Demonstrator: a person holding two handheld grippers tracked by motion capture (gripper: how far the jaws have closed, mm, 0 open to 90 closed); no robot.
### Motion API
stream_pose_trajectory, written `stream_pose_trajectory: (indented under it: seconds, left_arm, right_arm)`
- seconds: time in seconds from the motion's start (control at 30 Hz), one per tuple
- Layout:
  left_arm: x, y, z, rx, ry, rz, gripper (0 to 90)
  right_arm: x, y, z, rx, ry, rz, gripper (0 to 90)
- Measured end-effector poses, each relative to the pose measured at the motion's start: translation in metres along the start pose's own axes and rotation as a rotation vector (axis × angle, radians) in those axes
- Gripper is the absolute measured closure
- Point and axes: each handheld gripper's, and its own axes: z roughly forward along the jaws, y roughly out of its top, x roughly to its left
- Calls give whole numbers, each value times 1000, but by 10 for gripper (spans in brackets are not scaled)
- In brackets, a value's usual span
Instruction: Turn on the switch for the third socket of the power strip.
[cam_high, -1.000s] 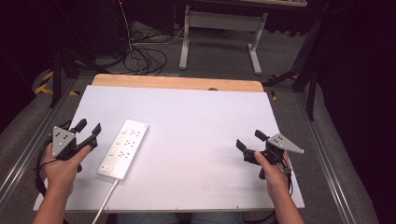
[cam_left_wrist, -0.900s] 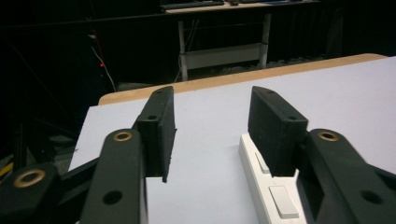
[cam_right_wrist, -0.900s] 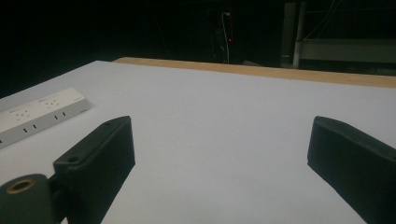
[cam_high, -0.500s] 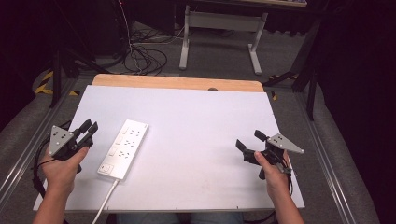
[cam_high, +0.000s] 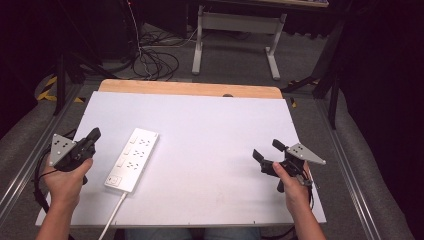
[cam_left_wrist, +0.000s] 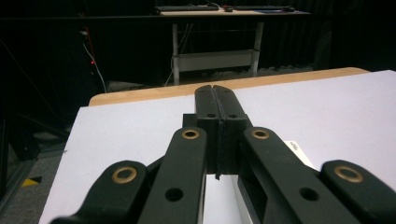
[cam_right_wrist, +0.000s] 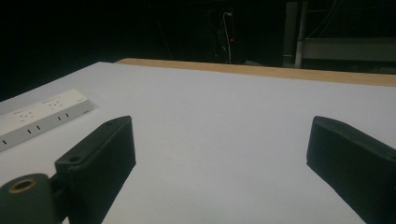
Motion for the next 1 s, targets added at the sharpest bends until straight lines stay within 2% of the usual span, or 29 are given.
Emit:
stream_pose_trajectory:
  seconds: [0.1,0.43,0.7,1.0]
  left_arm:
    - [0,0,0,13,-1,19,898]
    - [1,-1,1,31,0,21,899]
    - [-2,-1,5,66,-21,30,899]
    - [-3,-1,9,80,-37,30,898]
  right_arm:
    - [0,0,0,0,0,1,84]
    - [0,0,0,5,0,3,84]
    - [0,0,1,6,-1,2,88]
    - [0,-1,0,6,-5,6,91]
